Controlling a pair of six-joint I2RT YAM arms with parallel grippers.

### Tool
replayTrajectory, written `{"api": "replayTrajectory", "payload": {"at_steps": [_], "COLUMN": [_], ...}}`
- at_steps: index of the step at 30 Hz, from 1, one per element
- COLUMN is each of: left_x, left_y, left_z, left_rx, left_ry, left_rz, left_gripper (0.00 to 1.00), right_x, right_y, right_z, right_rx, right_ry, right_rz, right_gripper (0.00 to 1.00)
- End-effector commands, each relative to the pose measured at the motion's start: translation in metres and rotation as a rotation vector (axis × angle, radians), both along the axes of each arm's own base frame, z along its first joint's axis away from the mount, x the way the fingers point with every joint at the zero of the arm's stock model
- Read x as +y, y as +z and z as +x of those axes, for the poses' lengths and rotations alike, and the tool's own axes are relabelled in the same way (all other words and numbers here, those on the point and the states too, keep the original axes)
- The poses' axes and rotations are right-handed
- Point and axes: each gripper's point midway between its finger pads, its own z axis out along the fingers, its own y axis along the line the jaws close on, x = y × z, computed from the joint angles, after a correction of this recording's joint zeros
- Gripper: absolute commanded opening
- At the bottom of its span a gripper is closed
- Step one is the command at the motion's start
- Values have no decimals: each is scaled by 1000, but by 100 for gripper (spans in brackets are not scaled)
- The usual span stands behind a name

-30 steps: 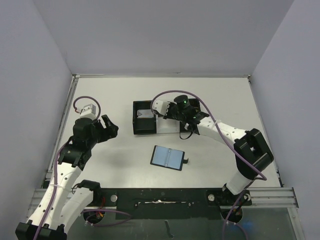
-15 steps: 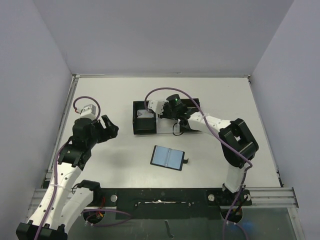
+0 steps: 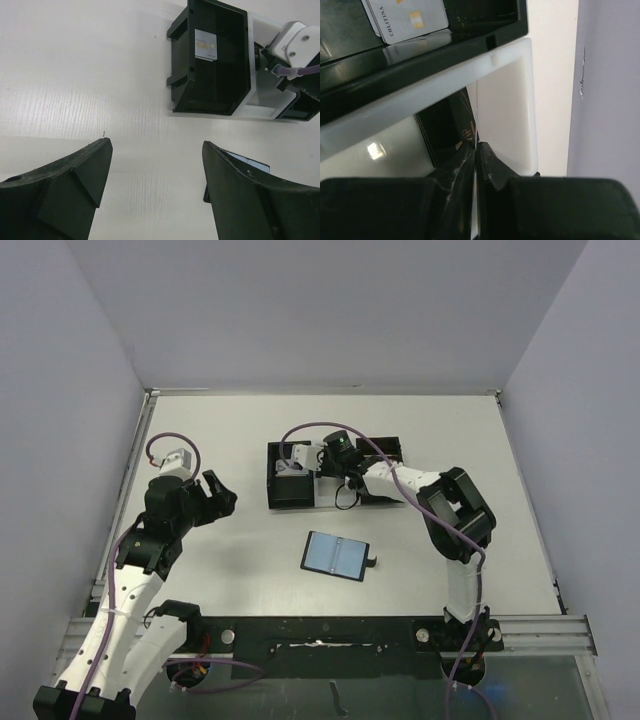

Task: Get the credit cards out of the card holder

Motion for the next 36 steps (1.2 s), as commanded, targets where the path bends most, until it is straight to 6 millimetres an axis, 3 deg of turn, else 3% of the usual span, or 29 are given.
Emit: {"api": "replayTrajectory", "payload": {"at_steps": [1,8,11,20,23,36], "left_x": [-1,0,-1,0,0,-4], "left_y": [10,10,9,8,7,3], "left_z": [6,6,7,7,8,8], "left_rx": [-48,-45,-42,-37,-34,-19], "left_ry": [-10,-8,-10,-11,-11,-29], "left_rz": [-7,-8,-9,-9,-11,-17], "left_gripper": [72,72,72,72,72,72], "right_x": [-1,8,9,6,6,6], "right_y": [13,14,13,5,4,36], "right_z": [19,15,13,5,2,7], "right_rx": [-106,-113,-101,-55,-37,-9], "right_ry": [-24,20,27,50,58,19], "right_rz": [-51,-7,-1,27,24,221], "right_gripper": [5,10,18,22,29,43]}}
